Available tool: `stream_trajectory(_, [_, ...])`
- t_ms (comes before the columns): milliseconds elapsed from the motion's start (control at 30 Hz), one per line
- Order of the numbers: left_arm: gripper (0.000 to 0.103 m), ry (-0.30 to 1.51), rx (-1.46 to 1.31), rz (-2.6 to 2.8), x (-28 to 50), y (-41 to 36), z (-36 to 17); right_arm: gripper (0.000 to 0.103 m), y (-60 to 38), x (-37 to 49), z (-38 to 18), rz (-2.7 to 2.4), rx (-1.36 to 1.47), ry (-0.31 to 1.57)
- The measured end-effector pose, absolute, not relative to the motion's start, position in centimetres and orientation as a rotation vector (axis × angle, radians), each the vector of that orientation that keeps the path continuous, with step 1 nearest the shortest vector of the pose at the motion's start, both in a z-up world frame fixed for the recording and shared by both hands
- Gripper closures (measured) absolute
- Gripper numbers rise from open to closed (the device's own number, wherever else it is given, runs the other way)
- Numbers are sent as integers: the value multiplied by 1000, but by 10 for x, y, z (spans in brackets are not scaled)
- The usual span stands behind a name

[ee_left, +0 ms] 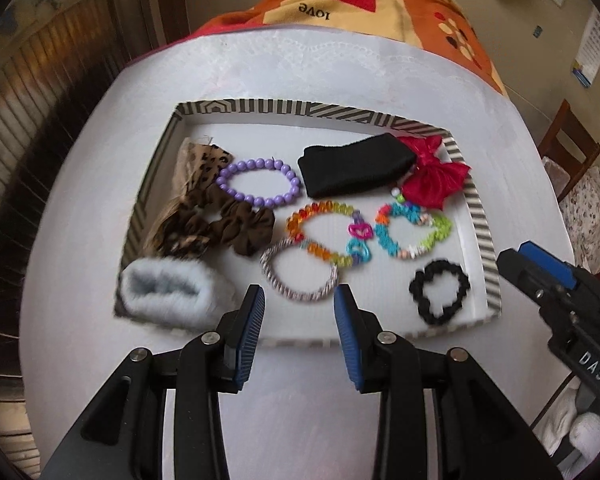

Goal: Organize jewelry

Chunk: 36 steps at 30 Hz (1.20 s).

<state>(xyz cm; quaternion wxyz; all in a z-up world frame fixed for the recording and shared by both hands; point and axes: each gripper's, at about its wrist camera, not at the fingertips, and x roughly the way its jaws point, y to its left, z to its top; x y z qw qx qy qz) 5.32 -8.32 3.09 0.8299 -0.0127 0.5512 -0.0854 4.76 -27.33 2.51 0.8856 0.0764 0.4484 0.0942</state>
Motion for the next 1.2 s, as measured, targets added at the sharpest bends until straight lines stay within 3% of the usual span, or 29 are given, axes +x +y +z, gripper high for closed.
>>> stream_trajectory(333, [75,1064,31,-135,10,-67,63,50,-250,-3,33,185,150,914])
stream_trajectory(500, [75,1033,28,-123,-2,-60,75,44,-243,-17,47,173,147,875])
stream_trajectory(1200, [75,948,45,-128,-21,-61,108,40,-240,-38,79,170,125,816])
